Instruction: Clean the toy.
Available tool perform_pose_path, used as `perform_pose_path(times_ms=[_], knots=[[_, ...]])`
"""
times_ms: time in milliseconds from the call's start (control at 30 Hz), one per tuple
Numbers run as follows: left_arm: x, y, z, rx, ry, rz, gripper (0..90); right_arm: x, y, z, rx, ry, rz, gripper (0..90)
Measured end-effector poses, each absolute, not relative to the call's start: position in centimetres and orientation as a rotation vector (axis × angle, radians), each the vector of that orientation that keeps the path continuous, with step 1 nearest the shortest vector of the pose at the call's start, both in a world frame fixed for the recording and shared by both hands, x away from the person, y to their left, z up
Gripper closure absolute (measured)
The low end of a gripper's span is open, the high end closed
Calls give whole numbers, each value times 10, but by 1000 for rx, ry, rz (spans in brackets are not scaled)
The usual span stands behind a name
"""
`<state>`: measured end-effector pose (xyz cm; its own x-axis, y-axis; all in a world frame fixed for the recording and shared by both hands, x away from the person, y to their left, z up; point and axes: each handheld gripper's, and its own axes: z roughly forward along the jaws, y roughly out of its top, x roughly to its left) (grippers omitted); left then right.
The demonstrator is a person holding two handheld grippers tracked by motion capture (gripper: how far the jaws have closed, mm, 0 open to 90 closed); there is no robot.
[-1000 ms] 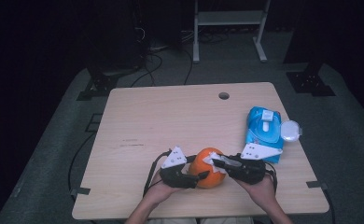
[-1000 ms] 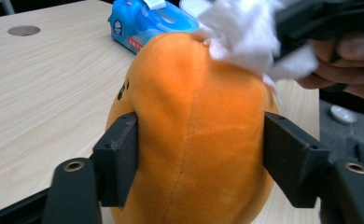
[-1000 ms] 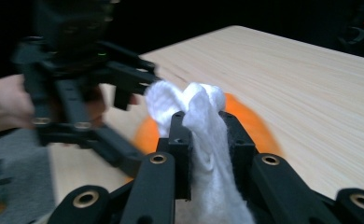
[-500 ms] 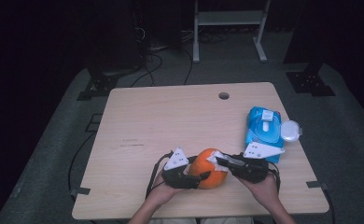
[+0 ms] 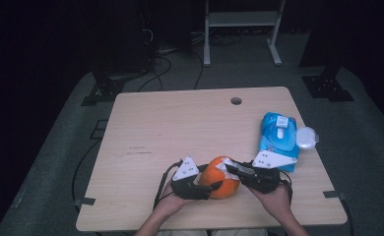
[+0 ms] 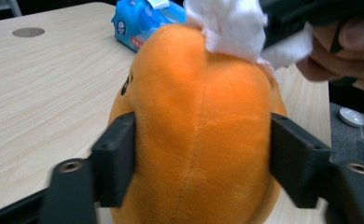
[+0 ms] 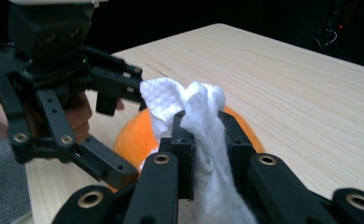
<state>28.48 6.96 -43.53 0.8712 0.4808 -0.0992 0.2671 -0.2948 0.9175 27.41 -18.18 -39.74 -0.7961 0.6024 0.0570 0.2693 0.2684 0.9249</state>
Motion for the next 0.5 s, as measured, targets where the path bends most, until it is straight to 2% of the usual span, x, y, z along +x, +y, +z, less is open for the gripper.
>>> perform_pose_path(times_ms=[67,267,333,433,500], knots=[[287,68,-437,1889,565,226,203,272,-182,-399,798,2249,1532,783],[275,56,-441,1933,483,309,279,266,-159,-392,722,2279,1503,783],[275,58,-440,1929,476,301,297,269,-163,-390,734,2264,1470,782],[277,62,-440,1907,499,278,286,273,-178,-390,792,2234,1446,782],[279,63,-440,1892,523,258,216,272,-188,-392,818,2249,1457,783]])
